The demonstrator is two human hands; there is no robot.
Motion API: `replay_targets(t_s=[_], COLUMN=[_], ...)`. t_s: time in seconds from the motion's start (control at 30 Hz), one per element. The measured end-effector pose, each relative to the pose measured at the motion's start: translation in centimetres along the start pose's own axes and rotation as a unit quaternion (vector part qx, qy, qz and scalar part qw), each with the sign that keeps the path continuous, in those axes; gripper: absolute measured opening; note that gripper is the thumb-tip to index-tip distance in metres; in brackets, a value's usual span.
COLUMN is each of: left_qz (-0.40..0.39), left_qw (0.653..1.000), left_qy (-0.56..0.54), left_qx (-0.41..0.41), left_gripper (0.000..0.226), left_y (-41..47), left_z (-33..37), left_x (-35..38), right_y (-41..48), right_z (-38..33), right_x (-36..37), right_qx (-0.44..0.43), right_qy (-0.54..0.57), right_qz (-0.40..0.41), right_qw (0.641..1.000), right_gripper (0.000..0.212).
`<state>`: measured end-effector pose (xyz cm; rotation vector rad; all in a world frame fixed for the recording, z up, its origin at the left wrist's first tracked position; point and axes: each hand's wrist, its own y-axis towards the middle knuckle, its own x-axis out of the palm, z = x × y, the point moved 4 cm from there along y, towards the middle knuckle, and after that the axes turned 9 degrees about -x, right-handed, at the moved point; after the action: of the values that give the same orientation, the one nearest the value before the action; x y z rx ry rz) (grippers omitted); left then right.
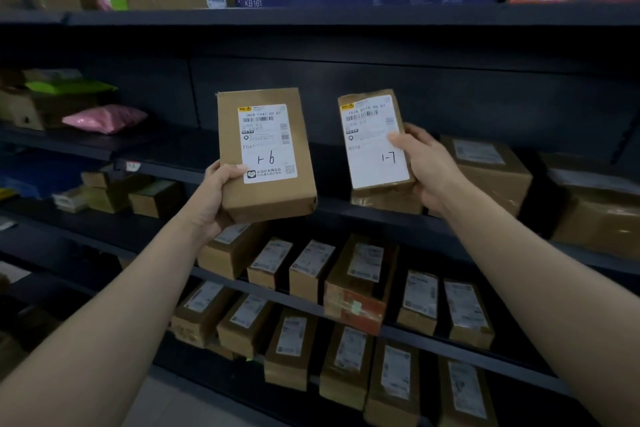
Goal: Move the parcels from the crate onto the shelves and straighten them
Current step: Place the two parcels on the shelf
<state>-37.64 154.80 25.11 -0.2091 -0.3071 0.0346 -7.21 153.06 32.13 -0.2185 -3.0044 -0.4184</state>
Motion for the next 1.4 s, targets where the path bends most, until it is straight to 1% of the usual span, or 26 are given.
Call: replay_targets(t_s=[0.1, 0.2, 0.27, 0.37, 0.5, 0.6, 0.7, 0.77, 0.8, 0.83, 0.87, 0.9, 0.93, 0.97, 1.0, 1.07, 1.17, 1.23, 1.27, 1.33, 1.4], left_qz=[-0.001, -0.008, -0.023, -0.060, -0.096, -0.095, -0.099, -0.100, -0.095, -0.082, -0.057, -0.027, -0.004, -0.003, -0.026, -0.110, -0.228, -0.308, -0.336, -0.362, -0.378], left_qw=[1.000, 0.999, 0.998, 0.994, 0.983, 0.971, 0.956, 0.952, 0.954, 0.961, 0.969, 0.968, 0.953, 0.931, 0.912, 0.877, 0.806, 0.763, 0.741, 0.703, 0.681], left_qy=[0.013, 0.033, 0.049, 0.076, 0.121, 0.149, 0.186, 0.205, 0.214, 0.221, 0.230, 0.249, 0.290, 0.331, 0.349, 0.355, 0.353, 0.354, 0.362, 0.378, 0.381], left_qx=[0.001, -0.005, -0.012, -0.044, -0.096, -0.160, -0.203, -0.205, -0.188, -0.142, -0.070, 0.011, 0.089, 0.156, 0.214, 0.306, 0.417, 0.445, 0.454, 0.483, 0.498], left_gripper=[0.069, 0.053, 0.045, 0.030, 0.030, 0.024, 0.030, 0.038, 0.041, 0.041, 0.040, 0.041, 0.047, 0.049, 0.046, 0.039, 0.030, 0.025, 0.025, 0.020, 0.016], left_y=[2.5, 4.9, 6.8, 9.1, 11.7, 13.0, 13.8, 14.4, 14.9, 15.2, 15.6, 15.6, 15.3, 14.2, 12.6, 8.8, 1.9, -1.6, -2.8, -4.8, -6.2], left_z=[0.9, 1.9, 2.5, 3.0, 3.6, 4.0, 4.6, 5.1, 5.2, 5.6, 6.1, 6.7, 7.3, 7.7, 7.9, 7.2, 4.9, 2.7, 1.5, -0.7, -2.7], left_x=[0.6, 1.6, 2.3, 3.6, 5.4, 6.4, 6.9, 6.9, 7.0, 7.1, 7.4, 7.9, 8.6, 9.7, 11.2, 14.4, 18.7, 20.7, 21.7, 23.4, 25.2], right_y=[2.7, 5.2, 6.6, 7.7, 8.1, 7.5, 6.5, 5.3, 4.6, 3.9, 3.2, 2.4, 1.6, 0.8, -0.1, -2.3, -6.3, -9.4, -11.1, -14.2, -16.9], right_z=[-0.2, -0.5, -0.8, -1.0, -1.2, -1.3, -1.6, -1.7, -1.7, -1.7, -1.8, -2.0, -2.2, -2.4, -2.6, -3.1, -3.5, -3.5, -3.3, -2.5, -1.1], right_x=[0.4, 0.8, 1.0, 1.0, 0.3, 0.2, 0.5, 0.7, 0.8, 0.9, 0.8, 0.8, 0.7, 0.5, 0.2, -0.5, -2.9, -5.4, -6.7, -9.7, -12.8], right_qx=[-0.014, -0.026, -0.042, -0.053, -0.058, -0.048, -0.053, -0.055, -0.055, -0.056, -0.059, -0.063, -0.066, -0.067, -0.069, -0.070, -0.056, -0.028, -0.010, 0.028, 0.074], right_qy=[0.016, 0.018, 0.001, -0.027, -0.045, -0.039, -0.042, -0.040, -0.039, -0.041, -0.047, -0.057, -0.071, -0.088, -0.103, -0.126, -0.140, -0.157, -0.167, -0.178, -0.203], right_qz=[0.015, 0.027, 0.035, 0.043, 0.078, 0.123, 0.157, 0.176, 0.183, 0.190, 0.196, 0.203, 0.212, 0.221, 0.231, 0.247, 0.266, 0.274, 0.280, 0.288, 0.286], right_qw=[1.000, 0.999, 0.998, 0.997, 0.994, 0.991, 0.985, 0.982, 0.981, 0.979, 0.978, 0.975, 0.973, 0.969, 0.965, 0.958, 0.952, 0.948, 0.945, 0.940, 0.933], right_gripper=[0.033, 0.031, 0.032, 0.038, 0.041, 0.038, 0.031, 0.029, 0.031, 0.031, 0.032, 0.031, 0.031, 0.032, 0.033, 0.035, 0.030, 0.026, 0.024, 0.022, 0.022])
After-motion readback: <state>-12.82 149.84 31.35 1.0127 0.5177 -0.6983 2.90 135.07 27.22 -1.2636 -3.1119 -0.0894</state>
